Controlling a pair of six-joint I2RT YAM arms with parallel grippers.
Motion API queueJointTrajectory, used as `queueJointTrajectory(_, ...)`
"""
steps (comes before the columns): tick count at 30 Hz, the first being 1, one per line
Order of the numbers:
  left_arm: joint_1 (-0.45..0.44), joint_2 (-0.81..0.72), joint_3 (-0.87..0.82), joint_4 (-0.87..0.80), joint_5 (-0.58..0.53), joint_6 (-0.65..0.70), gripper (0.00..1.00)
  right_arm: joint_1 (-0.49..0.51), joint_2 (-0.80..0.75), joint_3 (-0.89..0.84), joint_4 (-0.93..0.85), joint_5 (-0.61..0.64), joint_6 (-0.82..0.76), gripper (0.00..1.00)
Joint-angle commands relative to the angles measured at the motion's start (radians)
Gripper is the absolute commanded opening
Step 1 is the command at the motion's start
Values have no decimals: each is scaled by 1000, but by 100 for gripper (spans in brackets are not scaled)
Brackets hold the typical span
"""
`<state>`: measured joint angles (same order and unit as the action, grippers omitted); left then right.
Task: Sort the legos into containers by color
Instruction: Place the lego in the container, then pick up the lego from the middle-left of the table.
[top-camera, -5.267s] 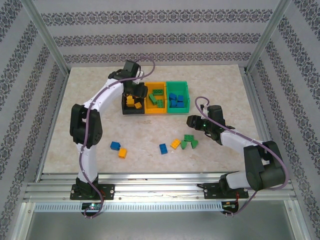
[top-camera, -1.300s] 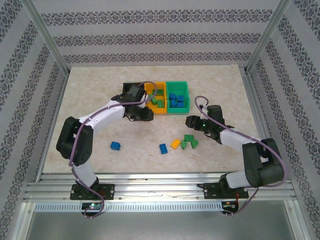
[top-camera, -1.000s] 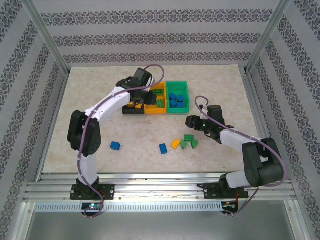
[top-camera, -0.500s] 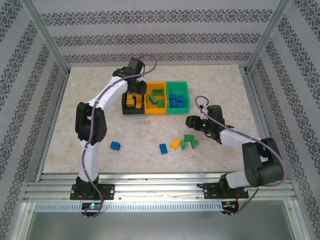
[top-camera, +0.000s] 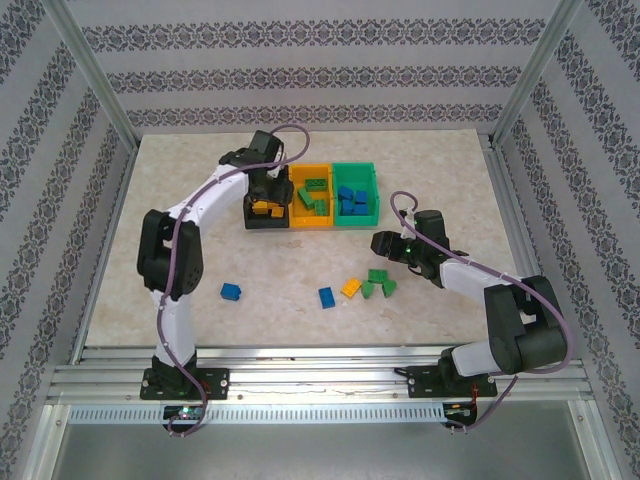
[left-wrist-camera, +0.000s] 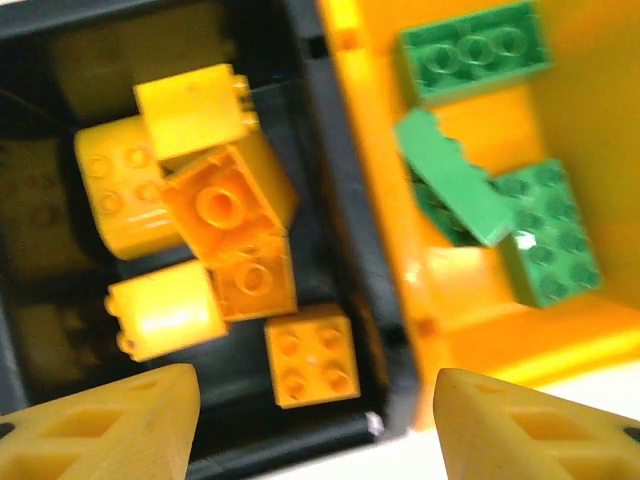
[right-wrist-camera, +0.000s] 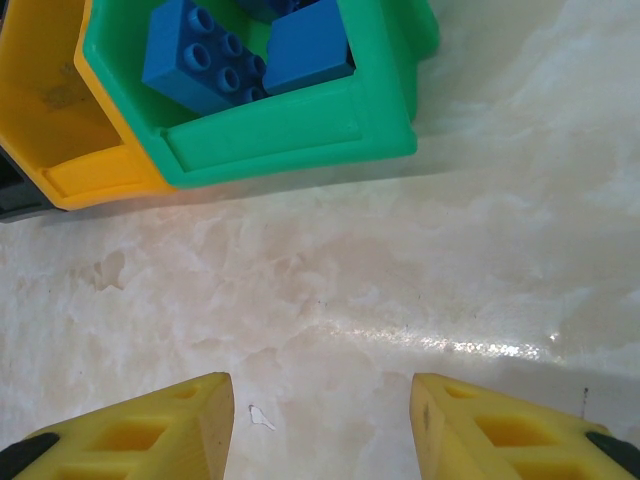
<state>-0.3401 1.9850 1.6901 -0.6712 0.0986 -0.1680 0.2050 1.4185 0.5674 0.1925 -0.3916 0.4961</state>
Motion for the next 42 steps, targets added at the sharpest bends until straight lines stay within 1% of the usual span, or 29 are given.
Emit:
queueJointTrajectory(1, -53, -107, -109, 177, 137, -43, 60, -6, 1, 20, 25, -4, 2, 50)
queueJointTrajectory(3, -94, -139, -188, 259, 195, -51, 60, -8, -9, 16, 22, 6, -4, 50)
queueJointTrajectory(5, -143, -158, -237, 291, 221, -41, 60, -13, -32, 8, 17, 27, -9, 50)
queueJointTrajectory(8, -207, -186, -313, 341, 246, -12, 60, -45, -69, -14, 21, 30, -1, 50)
queueJointTrajectory(13, -275, -218, -441, 446, 291, 7, 59, -89, -86, -37, 33, 18, 13, 50)
queueJointTrajectory(18, -335, -228, -514, 469, 326, 48, 59, -97, -71, -36, 47, 4, 24, 50)
queueJointTrajectory(20, -366, -224, -525, 452, 344, 79, 59, -101, -63, -34, 52, -9, 32, 50)
queueJointTrajectory(26, -450, -208, -503, 332, 306, 203, 59, -105, -50, -37, 69, -28, 46, 50)
queueJointTrajectory(30, -495, -167, -453, 247, 232, 256, 60, -105, -46, -37, 76, -35, 49, 50)
queueJointTrajectory(33, -529, -126, -421, 225, 196, 270, 61, -107, -50, -41, 80, -34, 51, 50)
queueJointTrajectory(35, -559, -105, -408, 233, 122, 264, 63, -108, -46, -40, 82, -36, 52, 50)
queueJointTrajectory(36, -569, -89, -398, 238, 106, 257, 63, -107, -45, -38, 79, -39, 53, 50)
queueJointTrajectory(42, -590, -20, -354, 213, 22, 210, 64, -108, -48, -40, 78, -39, 52, 50)
